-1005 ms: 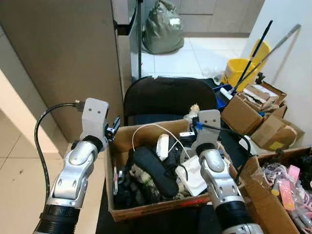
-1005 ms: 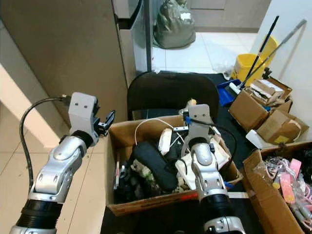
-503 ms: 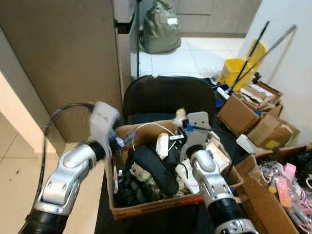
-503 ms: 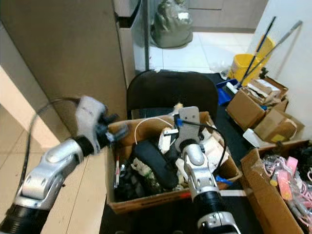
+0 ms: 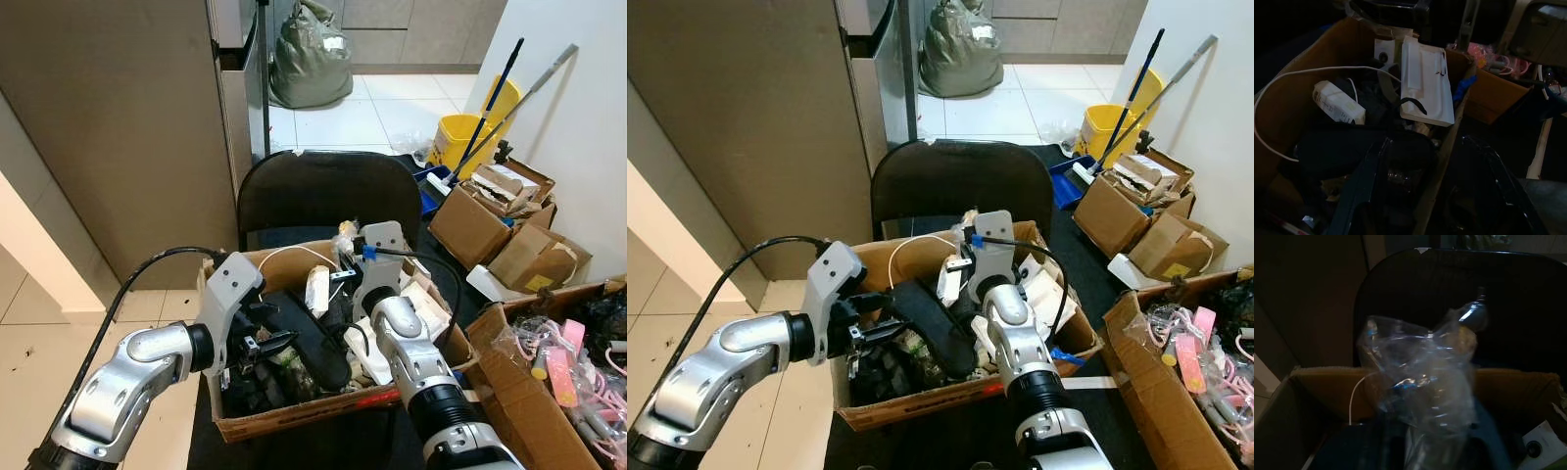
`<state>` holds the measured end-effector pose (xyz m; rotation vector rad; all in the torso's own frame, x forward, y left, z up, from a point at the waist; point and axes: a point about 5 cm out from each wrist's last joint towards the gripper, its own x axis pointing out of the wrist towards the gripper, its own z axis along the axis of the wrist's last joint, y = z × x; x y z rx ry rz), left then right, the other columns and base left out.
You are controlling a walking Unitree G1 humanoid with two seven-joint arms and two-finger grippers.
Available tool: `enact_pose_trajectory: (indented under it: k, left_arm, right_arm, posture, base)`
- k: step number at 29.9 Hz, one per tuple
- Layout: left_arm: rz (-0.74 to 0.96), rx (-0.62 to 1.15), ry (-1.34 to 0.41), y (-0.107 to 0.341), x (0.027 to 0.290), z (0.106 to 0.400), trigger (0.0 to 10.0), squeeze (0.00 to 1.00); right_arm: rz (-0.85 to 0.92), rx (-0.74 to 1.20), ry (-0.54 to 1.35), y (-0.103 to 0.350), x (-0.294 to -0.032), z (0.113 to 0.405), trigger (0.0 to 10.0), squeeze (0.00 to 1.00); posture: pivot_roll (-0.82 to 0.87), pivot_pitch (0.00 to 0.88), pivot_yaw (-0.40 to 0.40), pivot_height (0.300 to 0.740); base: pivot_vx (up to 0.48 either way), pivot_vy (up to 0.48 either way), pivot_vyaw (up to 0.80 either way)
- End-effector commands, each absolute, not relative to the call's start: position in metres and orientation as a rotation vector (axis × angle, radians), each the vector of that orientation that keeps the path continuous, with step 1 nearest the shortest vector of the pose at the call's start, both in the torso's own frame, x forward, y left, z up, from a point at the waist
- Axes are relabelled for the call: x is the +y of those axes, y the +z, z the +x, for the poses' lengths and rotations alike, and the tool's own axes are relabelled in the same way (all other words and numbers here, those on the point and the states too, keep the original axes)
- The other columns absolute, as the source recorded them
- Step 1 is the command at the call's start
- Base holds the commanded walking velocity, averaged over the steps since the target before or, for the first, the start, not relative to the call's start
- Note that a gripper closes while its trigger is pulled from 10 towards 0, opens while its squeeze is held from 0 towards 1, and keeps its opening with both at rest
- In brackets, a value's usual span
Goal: Picking trash to rubbish bin
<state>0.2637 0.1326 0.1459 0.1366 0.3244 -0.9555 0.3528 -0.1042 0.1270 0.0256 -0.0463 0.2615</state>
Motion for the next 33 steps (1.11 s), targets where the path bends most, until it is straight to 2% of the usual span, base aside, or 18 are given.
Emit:
enact_pose_trajectory:
  k: [1, 4, 5, 6, 11, 12, 13, 14, 17, 19, 20, 21, 24, 25, 26, 27, 29, 33]
  left_arm:
    - [0.150, 0.352, -0.980, 0.144, 0.133, 0.259, 10.0, 0.00]
    - [0.153, 0.358, -0.983, 0.144, 0.133, 0.258, 10.0, 0.00]
    - [0.153, 0.363, -0.983, 0.144, 0.134, 0.258, 10.0, 0.00]
    - [0.154, 0.365, -0.981, 0.144, 0.134, 0.258, 10.0, 0.00]
    - [0.155, 0.368, -0.981, 0.144, 0.133, 0.258, 10.0, 0.00]
    - [0.156, 0.368, -0.983, 0.143, 0.133, 0.257, 10.0, 0.00]
    - [0.156, 0.368, -0.983, 0.143, 0.133, 0.257, 10.0, 0.00]
    - [0.157, 0.368, -0.984, 0.143, 0.133, 0.257, 10.0, 0.00]
    - [0.166, 0.361, -0.967, 0.144, 0.134, 0.259, 10.0, 0.00]
    - [0.195, 0.332, -0.848, 0.145, 0.141, 0.271, 10.0, 0.00]
    - [0.208, 0.316, -0.772, 0.145, 0.146, 0.278, 10.0, 0.00]
    - [0.208, 0.316, -0.772, 0.145, 0.146, 0.278, 10.0, 0.00]
    - [0.230, 0.263, -0.396, 0.148, 0.174, 0.305, 10.0, 0.00]
    - [0.230, 0.263, -0.396, 0.148, 0.174, 0.305, 10.0, 0.00]
    - [0.222, 0.239, -0.297, 0.151, 0.182, 0.310, 10.0, 0.00]
    - [0.222, 0.239, -0.297, 0.151, 0.182, 0.310, 10.0, 0.00]
    - [0.198, 0.181, -0.212, 0.157, 0.187, 0.315, 10.0, 0.00]
    - [0.164, 0.137, -0.186, 0.161, 0.182, 0.316, 10.0, 0.00]
  right_arm:
    - [0.036, -0.042, 0.263, 0.124, -0.105, 0.352, 10.0, 1.00]
    - [0.023, -0.041, 0.234, 0.124, -0.108, 0.353, 10.0, 1.00]
    - [0.036, -0.033, 0.215, 0.123, -0.111, 0.354, 10.0, 0.72]
    - [0.059, -0.025, 0.196, 0.122, -0.114, 0.354, 10.0, 0.00]
    - [0.113, -0.037, 0.213, 0.121, -0.118, 0.352, 10.0, 0.00]
    - [0.148, -0.052, 0.241, 0.123, -0.117, 0.350, 10.0, 0.40]
    - [0.148, -0.052, 0.241, 0.123, -0.117, 0.350, 10.0, 0.40]
    - [0.165, -0.057, 0.268, 0.123, -0.114, 0.349, 10.0, 1.00]
    - [0.155, -0.064, 0.255, 0.124, -0.114, 0.348, 10.0, 1.00]
    - [0.282, -0.016, 0.086, 0.119, -0.131, 0.352, 10.0, 0.00]
    - [0.352, 0.003, -0.002, 0.116, -0.141, 0.353, 10.0, 0.00]
    - [0.352, 0.003, -0.002, 0.116, -0.141, 0.353, 10.0, 0.00]
    - [0.421, -0.014, -0.147, 0.114, -0.169, 0.349, 10.0, 0.00]
    - [0.421, -0.014, -0.147, 0.114, -0.169, 0.349, 10.0, 0.00]
    - [0.411, -0.042, -0.165, 0.117, -0.175, 0.346, 10.0, 0.00]
    - [0.411, -0.042, -0.165, 0.117, -0.175, 0.346, 10.0, 0.00]
    - [0.297, -0.090, -0.166, 0.123, -0.184, 0.339, 10.0, 0.00]
    - [0.248, -0.122, -0.216, 0.124, -0.193, 0.330, 10.0, 0.00]
  posture:
    - [0.02, 0.149, 0.010, 0.740]
    - [0.02, 0.149, 0.010, 0.740]
    - [0.02, 0.149, 0.010, 0.740]
    - [0.02, 0.148, 0.011, 0.740]
    - [0.02, 0.146, 0.013, 0.740]
    - [0.02, 0.144, 0.013, 0.740]
    - [0.02, 0.144, 0.013, 0.740]
    - [0.02, 0.141, 0.013, 0.740]
    - [0.02, 0.141, 0.013, 0.740]
    - [0.02, 0.134, 0.010, 0.740]
    - [0.02, 0.133, 0.009, 0.740]
    - [0.02, 0.133, 0.009, 0.740]
    - [0.01, 0.127, 0.017, 0.740]
    - [0.01, 0.127, 0.017, 0.740]
    - [0.00, 0.122, 0.022, 0.740]
    - [0.00, 0.122, 0.022, 0.740]
    - [0.00, 0.117, 0.026, 0.740]
    - [-0.01, 0.113, 0.027, 0.740]
  base:
    - [0.000, 0.000, 0.00]
    - [0.000, 0.000, 0.00]
    - [0.000, 0.000, 0.00]
    - [0.000, 0.000, 0.00]
    - [0.000, 0.000, 0.00]
    - [0.000, 0.000, 0.00]
    - [0.000, 0.000, 0.00]
    - [0.000, 0.000, 0.00]
    - [0.000, 0.000, 0.00]
    - [0.000, 0.000, 0.00]
    - [0.000, 0.000, 0.00]
    - [0.000, 0.000, 0.00]
    - [0.000, 0.000, 0.00]
    - [0.000, 0.000, 0.00]
    - [0.000, 0.000, 0.00]
    - [0.000, 0.000, 0.00]
    - [0.000, 0.000, 0.00]
    - [0.000, 0.000, 0.00]
